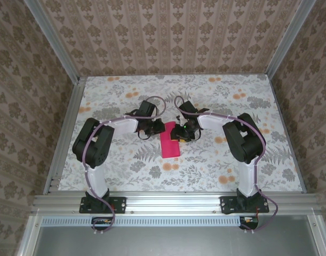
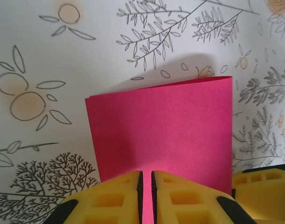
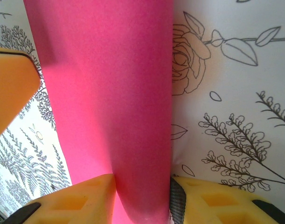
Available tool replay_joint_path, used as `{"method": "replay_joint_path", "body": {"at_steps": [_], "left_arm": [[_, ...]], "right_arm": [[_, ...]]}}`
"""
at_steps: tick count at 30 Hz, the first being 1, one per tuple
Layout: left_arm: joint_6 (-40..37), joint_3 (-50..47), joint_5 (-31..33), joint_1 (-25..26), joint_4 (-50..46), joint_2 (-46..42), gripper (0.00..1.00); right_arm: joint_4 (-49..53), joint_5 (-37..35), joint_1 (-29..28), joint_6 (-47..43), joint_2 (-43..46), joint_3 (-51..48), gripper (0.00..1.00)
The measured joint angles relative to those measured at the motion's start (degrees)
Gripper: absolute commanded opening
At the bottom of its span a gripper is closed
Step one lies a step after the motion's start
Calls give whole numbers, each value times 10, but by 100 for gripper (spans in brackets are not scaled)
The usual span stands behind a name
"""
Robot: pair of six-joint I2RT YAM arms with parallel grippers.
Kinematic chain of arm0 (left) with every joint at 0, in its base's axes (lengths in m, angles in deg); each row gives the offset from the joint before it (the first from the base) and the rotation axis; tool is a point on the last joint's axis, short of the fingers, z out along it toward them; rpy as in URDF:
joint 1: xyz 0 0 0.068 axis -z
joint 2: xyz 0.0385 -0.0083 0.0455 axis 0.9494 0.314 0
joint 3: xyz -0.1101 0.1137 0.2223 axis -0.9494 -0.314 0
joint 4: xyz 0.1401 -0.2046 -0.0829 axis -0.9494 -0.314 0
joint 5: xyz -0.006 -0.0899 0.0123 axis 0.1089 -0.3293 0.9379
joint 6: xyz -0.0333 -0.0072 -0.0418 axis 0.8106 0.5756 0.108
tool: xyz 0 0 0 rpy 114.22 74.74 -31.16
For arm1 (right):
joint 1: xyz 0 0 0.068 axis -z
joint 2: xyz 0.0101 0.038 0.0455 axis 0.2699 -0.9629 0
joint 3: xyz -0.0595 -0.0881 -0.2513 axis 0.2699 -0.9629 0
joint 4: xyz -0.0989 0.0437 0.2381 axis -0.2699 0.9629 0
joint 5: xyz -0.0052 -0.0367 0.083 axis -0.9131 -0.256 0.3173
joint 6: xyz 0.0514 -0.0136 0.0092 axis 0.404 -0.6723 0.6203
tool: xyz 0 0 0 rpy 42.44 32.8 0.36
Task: Fold a paper plane with a square sheet of paper (pick it up from the middle)
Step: Hold the square sheet of paper at the center of the table.
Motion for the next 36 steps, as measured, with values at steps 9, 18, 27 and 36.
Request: {"method": "replay_joint_path", "body": {"at_steps": [9,18,27,36], "left_arm": [[0,0,-4,0,-2,5,16],[0,0,-6,0,-1,5,16],[0,0,-9,0,-2,5,14],[0,0,-5,0,-18,10,14]], "right_arm": [[5,0,0,-2,-3,5,41],[11,-4,-2,-3,-8,9,41],[17,-5,-2,-4,-11,14,41],[19,-7,-3,-4,-11,15,41]]}}
